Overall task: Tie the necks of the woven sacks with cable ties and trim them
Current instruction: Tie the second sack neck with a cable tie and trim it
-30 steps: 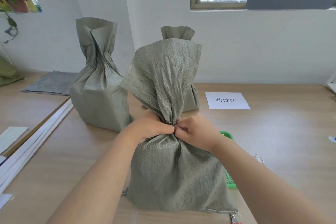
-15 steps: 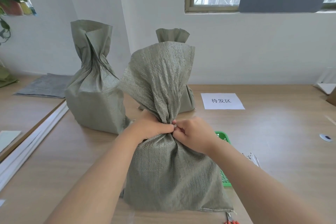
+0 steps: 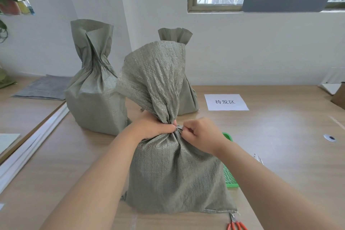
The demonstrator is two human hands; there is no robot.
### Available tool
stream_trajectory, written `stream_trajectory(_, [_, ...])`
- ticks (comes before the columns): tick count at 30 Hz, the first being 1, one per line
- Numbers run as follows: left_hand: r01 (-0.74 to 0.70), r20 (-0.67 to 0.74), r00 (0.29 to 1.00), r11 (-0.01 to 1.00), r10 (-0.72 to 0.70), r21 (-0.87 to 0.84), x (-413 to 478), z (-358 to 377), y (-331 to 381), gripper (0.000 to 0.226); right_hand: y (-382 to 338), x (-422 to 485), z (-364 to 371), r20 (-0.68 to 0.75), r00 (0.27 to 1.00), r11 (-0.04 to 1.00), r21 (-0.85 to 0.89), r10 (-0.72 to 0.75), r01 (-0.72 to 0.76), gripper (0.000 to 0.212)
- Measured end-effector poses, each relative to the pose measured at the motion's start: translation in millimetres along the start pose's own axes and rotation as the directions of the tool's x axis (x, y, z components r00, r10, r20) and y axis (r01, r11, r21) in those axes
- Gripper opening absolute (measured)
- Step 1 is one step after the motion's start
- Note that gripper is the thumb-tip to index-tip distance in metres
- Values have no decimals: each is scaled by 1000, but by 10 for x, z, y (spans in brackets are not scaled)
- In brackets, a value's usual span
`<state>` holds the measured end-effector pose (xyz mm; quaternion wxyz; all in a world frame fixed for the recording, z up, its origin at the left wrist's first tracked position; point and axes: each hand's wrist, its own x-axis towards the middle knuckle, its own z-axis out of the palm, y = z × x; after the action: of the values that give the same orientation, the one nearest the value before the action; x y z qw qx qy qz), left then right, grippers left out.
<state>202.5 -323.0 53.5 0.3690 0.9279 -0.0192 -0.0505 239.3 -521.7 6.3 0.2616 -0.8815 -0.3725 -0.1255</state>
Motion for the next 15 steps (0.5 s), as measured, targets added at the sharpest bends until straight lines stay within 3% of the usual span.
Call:
stream_trajectory(5, [-35,-28,999,997,33,-74,-31,31,-7,8,19,-42,-19,5,1000,999,44,30,-30,30])
stream_trajectory(10, [-35,-39,999,997,32,-74,11,46,-27,9,67,-89,-59,-17,995,994,45,98,-98,11])
stream_trajectory(15, [-25,-47,999,995,21,-94,50,51,-29,8,223,-238,-62,-52,987,979,139,155,-147,17])
